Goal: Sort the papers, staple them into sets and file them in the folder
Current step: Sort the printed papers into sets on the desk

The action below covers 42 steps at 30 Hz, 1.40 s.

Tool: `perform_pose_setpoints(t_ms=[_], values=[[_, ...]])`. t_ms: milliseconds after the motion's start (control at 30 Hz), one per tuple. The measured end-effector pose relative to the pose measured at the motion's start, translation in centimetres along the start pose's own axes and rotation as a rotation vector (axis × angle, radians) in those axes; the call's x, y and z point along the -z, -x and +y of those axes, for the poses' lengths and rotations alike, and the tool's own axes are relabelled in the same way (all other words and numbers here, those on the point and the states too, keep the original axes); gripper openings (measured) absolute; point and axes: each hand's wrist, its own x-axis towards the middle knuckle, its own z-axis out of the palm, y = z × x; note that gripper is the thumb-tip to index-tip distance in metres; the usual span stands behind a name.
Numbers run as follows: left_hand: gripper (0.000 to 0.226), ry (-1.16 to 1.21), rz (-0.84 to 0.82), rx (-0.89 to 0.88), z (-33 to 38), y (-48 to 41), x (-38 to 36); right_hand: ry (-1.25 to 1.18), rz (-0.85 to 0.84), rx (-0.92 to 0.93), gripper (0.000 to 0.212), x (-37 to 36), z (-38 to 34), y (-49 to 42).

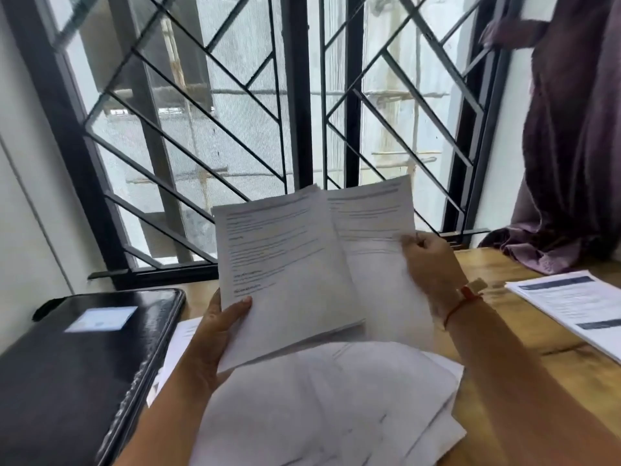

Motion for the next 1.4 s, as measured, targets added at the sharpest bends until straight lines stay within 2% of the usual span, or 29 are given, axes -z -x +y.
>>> perform_pose_setpoints(t_ms=[100,333,433,567,667,800,900,1033,1233,1400], values=[[0.046,-0.053,-0.008,0.026,-0.2,0.3,-0.6,-0.272,-0.138,-0.135,0.024,-1.3,1.1,1.5],[0.046,-0.238,-0.137,0.102,-0.9,1.1,-2.1,-0.586,-0.327,-0.194,0.031,-3.2,2.7,3.9],[0.046,-0.273,-0.152,0.106,-1.0,1.2,-2.3,-0.599,-0.38,-0.172,0.035,-3.1,2.5,4.1],[0.043,-0.319,-0.107,0.045,-1.4,1.0,-2.4,-0.628,-0.544,-0.214,0.054,-2.0,2.3,4.5],[0.046,-0.312,-0.081,-0.015,-1.6,0.9,-2.5,-0.513,-0.644,-0.18,0.038,-1.8,3.0,4.7],[0.053,-0.326,-0.096,-0.074,-1.8,0.8,-2.7,-0.351,-0.542,-0.102,0.031,-2.4,4.1,4.7],[0.055,-0.342,-0.144,-0.133,-1.9,0.8,-3.1,-0.228,-0.418,0.076,0.026,-2.6,4.1,4.7],[0.046,-0.31,-0.194,-0.208,-1.7,0.9,-3.8,-0.121,-0.282,0.284,0.025,-2.5,4.1,4.9],[0.046,-0.374,-0.142,-0.135,-2.2,1.4,-3.6,-0.096,-0.306,0.285,0.045,-2.1,4.2,5.2],[0.04,-0.425,-0.081,-0.059,-3.3,1.6,-3.4,0.091,-0.264,0.302,0.022,-2.6,5.3,5.0]])
